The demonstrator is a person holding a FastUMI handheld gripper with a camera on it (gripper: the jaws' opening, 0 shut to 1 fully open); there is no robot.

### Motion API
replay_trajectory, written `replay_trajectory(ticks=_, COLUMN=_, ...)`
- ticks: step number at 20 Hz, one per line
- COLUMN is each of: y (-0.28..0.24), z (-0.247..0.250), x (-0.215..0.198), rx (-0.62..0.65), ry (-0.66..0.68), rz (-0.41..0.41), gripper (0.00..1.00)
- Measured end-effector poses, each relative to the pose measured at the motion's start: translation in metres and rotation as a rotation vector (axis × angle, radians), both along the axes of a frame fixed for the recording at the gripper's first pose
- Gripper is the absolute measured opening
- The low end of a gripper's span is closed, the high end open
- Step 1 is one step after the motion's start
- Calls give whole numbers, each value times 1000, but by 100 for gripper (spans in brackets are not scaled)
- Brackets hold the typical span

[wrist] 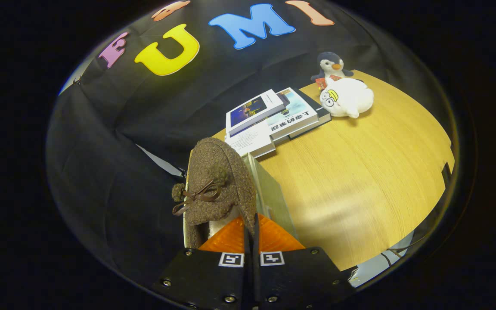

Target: Open the storage box then place both shoes into the box .Put the left shoe in first, then the right shoe, with the right side of both shoes facing outward in a uniform manner.

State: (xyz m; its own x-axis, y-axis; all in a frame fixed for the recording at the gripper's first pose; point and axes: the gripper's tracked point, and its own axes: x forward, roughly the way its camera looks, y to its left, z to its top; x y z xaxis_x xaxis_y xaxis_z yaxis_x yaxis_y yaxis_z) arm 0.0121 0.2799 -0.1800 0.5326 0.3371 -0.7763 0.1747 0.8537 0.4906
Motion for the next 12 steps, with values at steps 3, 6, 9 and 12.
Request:
replay_trajectory(ticks=3, y=13, z=-9, x=-2, rx=-2, ry=15, rz=9, gripper=0)
replay_trajectory(ticks=6, y=16, z=-21, x=-6, rx=-22, ry=36, rz=14, gripper=0)
replay_trajectory(ticks=9, y=16, z=-31, x=-12, rx=-63, ry=44, rz=24, gripper=6)
replay_trajectory(ticks=12, y=27, z=-15, x=-10, rx=-39, ry=-21, rz=58, gripper=54)
